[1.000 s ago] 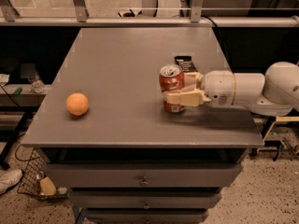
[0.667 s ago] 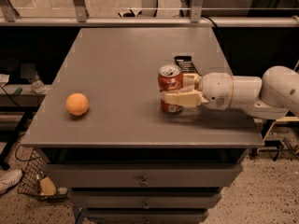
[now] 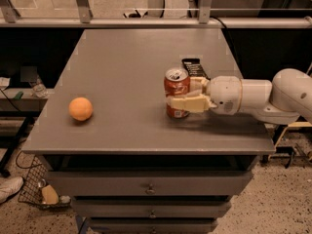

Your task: Place coke can upright

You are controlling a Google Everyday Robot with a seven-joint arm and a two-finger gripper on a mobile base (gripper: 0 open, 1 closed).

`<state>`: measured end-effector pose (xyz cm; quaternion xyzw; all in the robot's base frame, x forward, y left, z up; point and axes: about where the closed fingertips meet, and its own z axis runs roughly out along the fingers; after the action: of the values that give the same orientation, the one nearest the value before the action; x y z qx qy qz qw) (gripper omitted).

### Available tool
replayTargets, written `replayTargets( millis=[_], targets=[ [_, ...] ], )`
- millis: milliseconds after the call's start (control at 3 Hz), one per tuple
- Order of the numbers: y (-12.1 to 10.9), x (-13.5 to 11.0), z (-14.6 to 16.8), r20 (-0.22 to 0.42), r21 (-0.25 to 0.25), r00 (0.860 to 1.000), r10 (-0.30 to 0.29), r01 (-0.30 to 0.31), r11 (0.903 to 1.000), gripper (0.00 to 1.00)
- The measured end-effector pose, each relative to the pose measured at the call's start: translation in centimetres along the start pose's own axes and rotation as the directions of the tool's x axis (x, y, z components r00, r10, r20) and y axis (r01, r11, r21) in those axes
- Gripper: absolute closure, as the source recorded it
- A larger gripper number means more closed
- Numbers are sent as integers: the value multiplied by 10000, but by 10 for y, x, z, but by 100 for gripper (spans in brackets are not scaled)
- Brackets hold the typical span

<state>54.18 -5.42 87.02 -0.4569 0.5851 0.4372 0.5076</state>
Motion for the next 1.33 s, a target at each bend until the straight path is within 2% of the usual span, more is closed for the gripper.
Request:
replayTargets(
  millis=[667,1000,1333],
  targets=[
    [2,-1,5,0,-94,10000,-19,19,10000,12],
    [3,-2,7,0,-140,10000,-29,29,9999,0],
    [3,-2,7,-4,-136,10000,-31,31,9999,0]
  ],
)
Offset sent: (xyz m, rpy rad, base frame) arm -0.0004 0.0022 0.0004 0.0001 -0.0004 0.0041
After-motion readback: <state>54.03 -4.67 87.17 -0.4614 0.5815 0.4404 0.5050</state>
